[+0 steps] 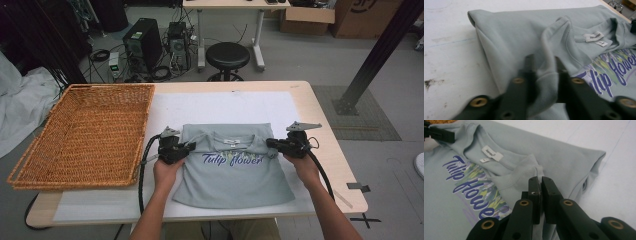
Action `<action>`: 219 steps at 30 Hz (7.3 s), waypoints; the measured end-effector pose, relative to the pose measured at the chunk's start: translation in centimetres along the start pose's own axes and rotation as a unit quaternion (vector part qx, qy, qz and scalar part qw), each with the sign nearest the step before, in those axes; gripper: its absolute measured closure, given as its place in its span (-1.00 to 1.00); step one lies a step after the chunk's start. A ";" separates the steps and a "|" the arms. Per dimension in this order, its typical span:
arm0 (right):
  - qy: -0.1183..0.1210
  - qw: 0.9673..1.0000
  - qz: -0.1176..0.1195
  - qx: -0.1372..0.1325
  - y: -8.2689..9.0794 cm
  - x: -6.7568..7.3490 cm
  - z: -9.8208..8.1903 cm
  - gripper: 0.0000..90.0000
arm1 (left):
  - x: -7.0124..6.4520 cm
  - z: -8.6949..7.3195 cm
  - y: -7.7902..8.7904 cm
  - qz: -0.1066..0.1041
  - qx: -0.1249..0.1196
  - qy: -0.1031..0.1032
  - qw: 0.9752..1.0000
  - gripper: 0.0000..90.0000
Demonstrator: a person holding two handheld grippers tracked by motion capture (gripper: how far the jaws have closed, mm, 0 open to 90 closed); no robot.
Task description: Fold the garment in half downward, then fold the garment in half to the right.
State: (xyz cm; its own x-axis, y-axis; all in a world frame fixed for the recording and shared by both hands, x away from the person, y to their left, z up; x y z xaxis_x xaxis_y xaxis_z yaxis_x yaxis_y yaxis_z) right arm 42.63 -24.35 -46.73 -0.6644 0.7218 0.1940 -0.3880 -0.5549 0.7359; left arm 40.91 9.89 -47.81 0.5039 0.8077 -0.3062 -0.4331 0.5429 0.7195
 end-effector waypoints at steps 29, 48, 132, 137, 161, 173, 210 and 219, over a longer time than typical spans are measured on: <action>0.013 0.991 0.077 -0.105 6.8 4.4 -6.2 0.93 | -4.7 -6.1 5.4 -0.055 -0.062 -0.072 0.994 0.86; 0.045 0.989 0.099 -0.098 7.9 7.1 -9.6 0.93 | -5.7 -9.6 6.7 -0.056 -0.047 -0.091 0.993 0.81; -0.070 0.981 -0.086 -0.158 7.5 -0.8 -3.7 -0.68 | -1.8 -0.7 7.1 -0.003 -0.143 0.012 0.990 -0.63; -0.066 0.982 -0.084 -0.159 7.7 -0.6 -3.7 -0.68 | -1.8 -0.6 7.1 -0.005 -0.144 0.012 0.990 -0.64; -0.053 0.984 -0.076 -0.155 7.9 -1.1 -2.3 -0.68 | -2.0 -1.5 7.3 -0.011 -0.103 0.017 0.994 -0.63; -0.024 0.987 -0.045 -0.151 8.1 -1.1 0.1 -0.68 | -2.9 -4.5 7.7 -0.004 -0.091 0.045 0.995 -0.65; 0.061 0.989 0.002 -0.134 6.7 1.2 5.1 -0.68 | -5.9 -12.9 6.9 0.026 -0.014 0.054 0.998 -0.25; 0.064 0.990 0.001 -0.129 6.1 1.4 5.4 -0.67 | -6.5 -13.5 6.8 0.059 -0.004 0.039 0.997 0.41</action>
State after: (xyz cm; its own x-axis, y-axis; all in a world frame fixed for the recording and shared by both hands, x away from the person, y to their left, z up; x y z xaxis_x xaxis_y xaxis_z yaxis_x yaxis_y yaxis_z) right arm 42.75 -24.45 -38.46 -0.7350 0.6708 0.0990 -0.5256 -0.6559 0.5418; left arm 24.61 11.45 -49.30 0.3891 0.8817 -0.2667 -0.4923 0.4437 0.7488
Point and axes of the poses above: each handheld gripper's, and its own axes: y roughly backward along the jaws, z roughly out of its top, x roughly to its left, the point moved 6 cm from there along -y, roughly forward along the jaws, and after that the axes turned 15 degrees about x, right-handed, at the moved point
